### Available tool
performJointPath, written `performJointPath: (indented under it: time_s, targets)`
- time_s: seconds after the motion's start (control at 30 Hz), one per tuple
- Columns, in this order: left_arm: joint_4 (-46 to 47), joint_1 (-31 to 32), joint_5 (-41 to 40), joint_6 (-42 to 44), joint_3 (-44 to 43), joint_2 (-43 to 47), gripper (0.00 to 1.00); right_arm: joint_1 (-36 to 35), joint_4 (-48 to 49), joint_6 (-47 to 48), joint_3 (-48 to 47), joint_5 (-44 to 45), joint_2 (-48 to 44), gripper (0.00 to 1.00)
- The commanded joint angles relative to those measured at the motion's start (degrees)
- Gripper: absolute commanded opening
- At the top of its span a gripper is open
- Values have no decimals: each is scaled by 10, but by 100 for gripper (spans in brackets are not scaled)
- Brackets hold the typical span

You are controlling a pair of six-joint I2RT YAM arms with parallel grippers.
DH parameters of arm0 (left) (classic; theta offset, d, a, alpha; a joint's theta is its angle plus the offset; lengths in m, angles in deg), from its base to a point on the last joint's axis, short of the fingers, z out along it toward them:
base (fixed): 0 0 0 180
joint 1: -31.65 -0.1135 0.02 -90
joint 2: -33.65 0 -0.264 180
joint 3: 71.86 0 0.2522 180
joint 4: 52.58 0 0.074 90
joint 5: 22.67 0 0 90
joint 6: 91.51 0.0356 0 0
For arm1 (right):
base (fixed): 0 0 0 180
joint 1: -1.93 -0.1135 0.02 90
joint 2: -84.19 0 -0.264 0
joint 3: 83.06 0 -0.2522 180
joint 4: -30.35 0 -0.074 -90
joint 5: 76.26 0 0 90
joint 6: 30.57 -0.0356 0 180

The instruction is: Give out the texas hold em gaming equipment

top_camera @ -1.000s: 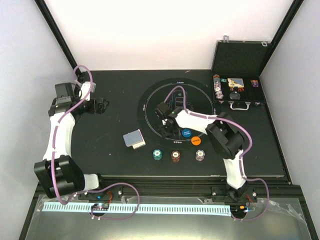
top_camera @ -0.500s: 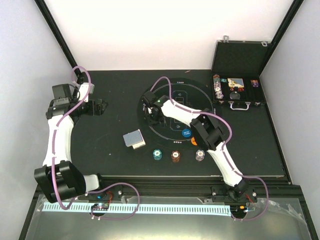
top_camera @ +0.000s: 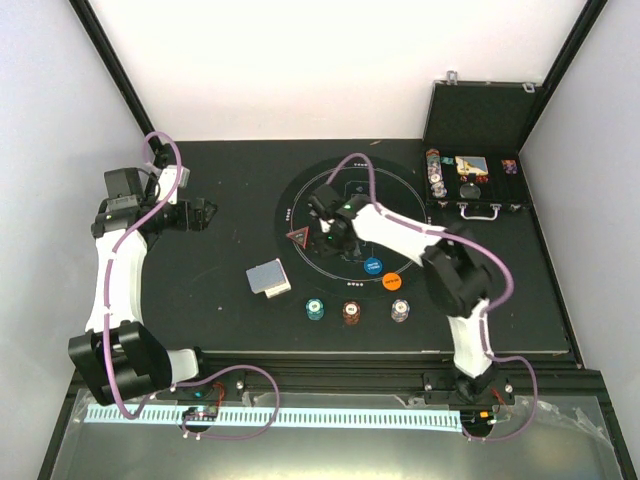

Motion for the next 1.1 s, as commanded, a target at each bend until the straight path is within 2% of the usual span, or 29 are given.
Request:
performJointPath:
  time_s: [0.0,0.17,0.3,0.53,0.9,1.07]
  targets:
    - [-14,-5,24,9,-26,-6,99,37,38,-16,141,33,-112,78]
    - [-11,-5,46,1,-31,-8,99,66,65,-19,269,45,-182,78]
    - [-8,-5,56,-7,-37,-8,99,68,78,-19,308,46,-199,77]
    - [-12,-5,61,-11,-44,-22,99,73,87,-17,316,51,-183,72]
    - [-20,-5,55,-3,-49,-19,99,88,93,-3,292,51,-146,52]
    - [-25,-5,45,-1,-56,-18,99,90,93,-2,287,51,-136,50]
